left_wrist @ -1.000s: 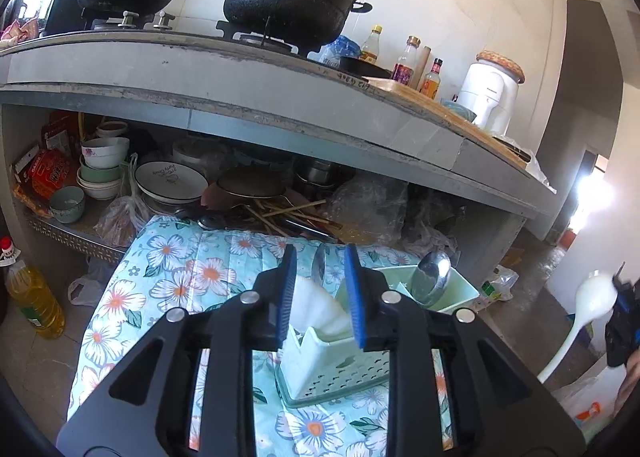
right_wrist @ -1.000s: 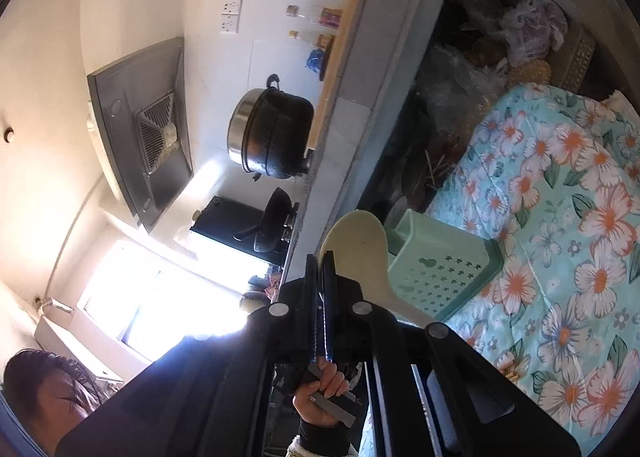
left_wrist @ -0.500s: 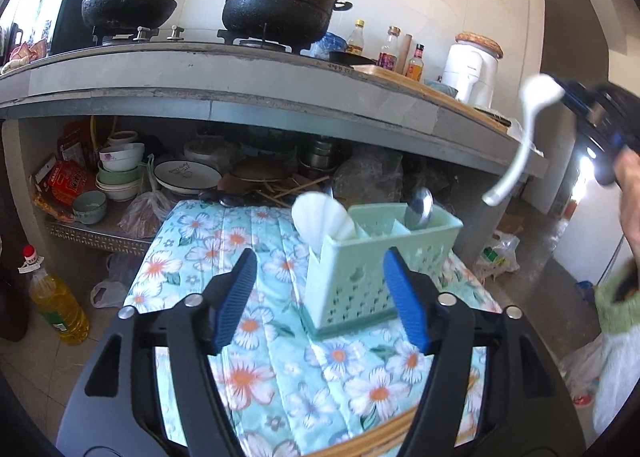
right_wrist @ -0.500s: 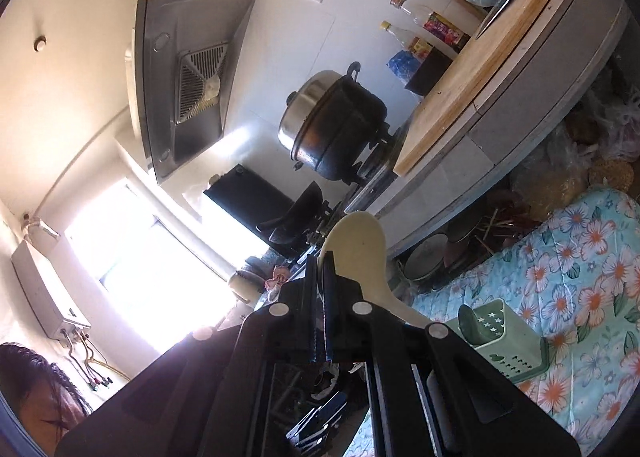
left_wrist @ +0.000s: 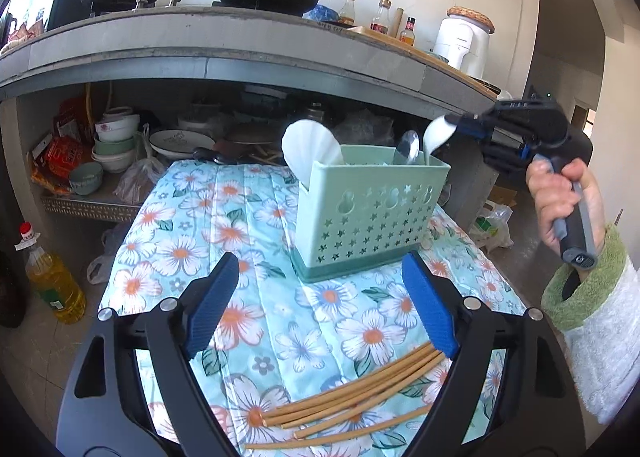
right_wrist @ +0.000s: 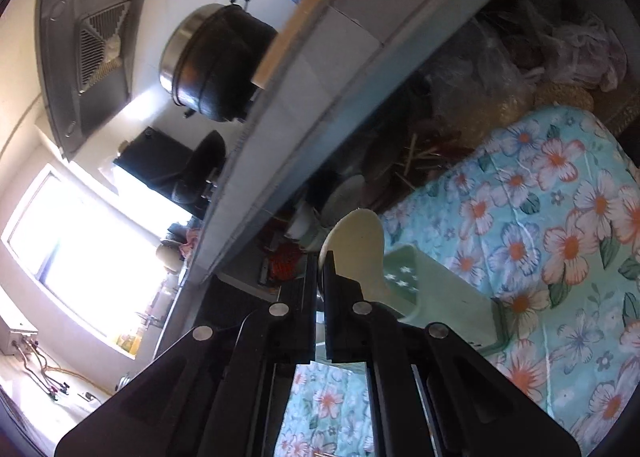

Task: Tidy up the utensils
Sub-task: 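Lower silver spoon into holder with left gripper while right gripper lowers white ladle in, then reach the left gripper to the bamboo chopsticks and close on one chopstick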

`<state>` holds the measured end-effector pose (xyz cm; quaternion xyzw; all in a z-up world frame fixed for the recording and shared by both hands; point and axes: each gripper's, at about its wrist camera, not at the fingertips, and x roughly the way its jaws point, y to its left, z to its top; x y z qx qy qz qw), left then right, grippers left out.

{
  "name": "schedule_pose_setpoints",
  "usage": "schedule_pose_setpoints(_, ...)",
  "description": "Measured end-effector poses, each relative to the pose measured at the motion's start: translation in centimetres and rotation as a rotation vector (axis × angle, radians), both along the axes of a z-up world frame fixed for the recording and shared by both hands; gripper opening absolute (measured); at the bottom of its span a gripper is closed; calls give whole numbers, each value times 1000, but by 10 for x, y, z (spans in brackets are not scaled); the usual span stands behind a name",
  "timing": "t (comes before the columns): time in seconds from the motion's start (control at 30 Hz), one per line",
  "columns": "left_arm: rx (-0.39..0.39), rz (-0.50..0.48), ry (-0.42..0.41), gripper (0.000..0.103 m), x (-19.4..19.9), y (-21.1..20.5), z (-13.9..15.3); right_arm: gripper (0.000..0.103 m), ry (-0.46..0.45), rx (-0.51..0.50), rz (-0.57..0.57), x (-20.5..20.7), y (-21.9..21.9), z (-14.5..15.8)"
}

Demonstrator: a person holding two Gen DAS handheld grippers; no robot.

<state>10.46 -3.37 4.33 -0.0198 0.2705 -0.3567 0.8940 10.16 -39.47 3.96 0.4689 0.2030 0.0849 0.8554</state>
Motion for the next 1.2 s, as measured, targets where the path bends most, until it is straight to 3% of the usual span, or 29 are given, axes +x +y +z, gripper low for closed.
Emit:
schedule_pose_setpoints(0.13, 6, 2, -2, 80, -3, 0, -1, 7, 40, -14, -42, -13, -1, -12)
schedule_pose_setpoints(0.4, 14, 1, -2, 82, -7, -3, -1, 8, -3, -39, -119, -63, -7, -1)
schedule_pose_setpoints(0.57, 35, -9, -10, 83, -14, -6, 0, 20, 23, -112, -175, -112, 0, -6)
schedule_pose_setpoints(0.83, 95, -38, 9, 83, -29, -14, -8, 53, 350, -384, -143, -155, 51, -55)
schedule_pose_setpoints(0.97, 151, -84, 13, 84, -44, -20, -18, 63, 489, -530, -126, -165, 84, -82)
schedule_pose_setpoints(1.1, 246, -189, 10, 84, -69, -37, -36, 75, 586, -643, -136, -172, 104, -104)
schedule_pose_setpoints(1.2, 386, -247, -93, 84, -96, -59, -51, 80, 644, -650, -139, -175, 108, -122)
